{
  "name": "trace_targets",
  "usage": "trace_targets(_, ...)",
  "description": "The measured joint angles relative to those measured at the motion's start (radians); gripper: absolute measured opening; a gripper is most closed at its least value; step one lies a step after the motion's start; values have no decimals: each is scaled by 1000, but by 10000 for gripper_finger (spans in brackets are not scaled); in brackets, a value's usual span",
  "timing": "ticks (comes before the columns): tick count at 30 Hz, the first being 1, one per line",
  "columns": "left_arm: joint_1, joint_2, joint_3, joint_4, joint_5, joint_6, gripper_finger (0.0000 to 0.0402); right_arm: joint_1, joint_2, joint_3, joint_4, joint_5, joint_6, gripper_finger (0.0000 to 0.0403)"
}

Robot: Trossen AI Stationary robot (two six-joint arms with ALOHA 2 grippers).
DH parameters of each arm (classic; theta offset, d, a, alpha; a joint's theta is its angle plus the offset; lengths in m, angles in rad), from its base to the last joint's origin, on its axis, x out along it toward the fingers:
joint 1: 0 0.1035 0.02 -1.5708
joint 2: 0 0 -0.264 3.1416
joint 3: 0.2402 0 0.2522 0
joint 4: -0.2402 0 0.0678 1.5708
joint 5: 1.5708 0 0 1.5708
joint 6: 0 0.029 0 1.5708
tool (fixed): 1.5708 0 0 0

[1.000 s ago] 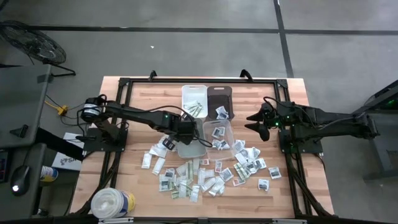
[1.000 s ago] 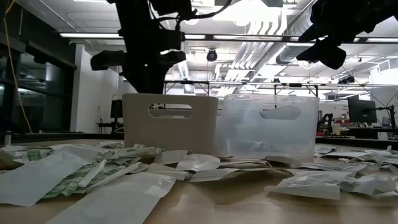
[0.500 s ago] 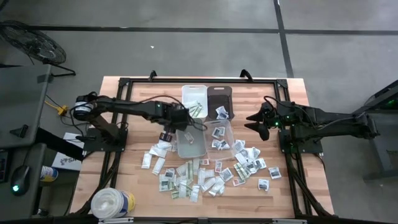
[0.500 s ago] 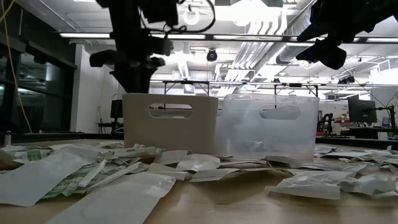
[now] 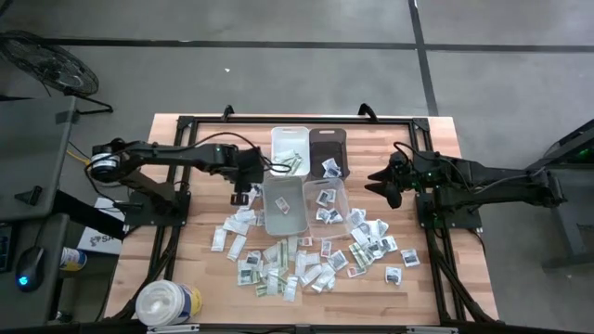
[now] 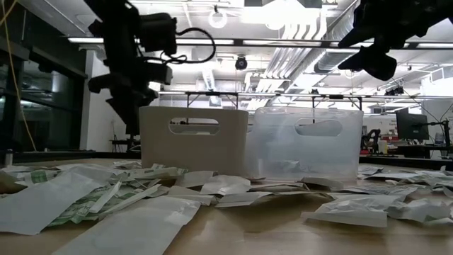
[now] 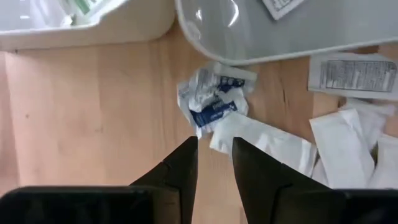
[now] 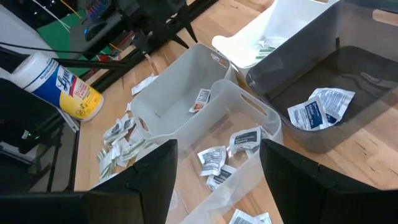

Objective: Pick & Place First Aid Supplies
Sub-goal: Put the blue alcohol pad into the black bin

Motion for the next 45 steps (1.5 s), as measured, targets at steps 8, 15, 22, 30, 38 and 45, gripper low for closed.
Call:
trace_targets(8, 82, -6, -85, 136, 96, -127, 99, 0, 0, 0, -2, 3, 48, 222)
trace_targets(15, 183, -6, -126, 184, 173, -147, 98, 0, 0, 0, -1, 22, 94, 222)
trace_targets(22, 311, -6, -159, 210, 322, -211, 100, 0, 0, 0, -1, 22, 115, 222)
trace_targets(30, 380, -6, -208, 317, 454, -333, 143, 0, 0, 0, -2, 47, 142, 222)
trace_targets(38, 377, 45, -210, 310, 480, -373, 167, 0, 0, 0, -2, 92, 149, 222)
trace_targets(45, 377, 112, -210, 322, 510, -394, 168, 0, 0, 0, -2, 96, 157, 222)
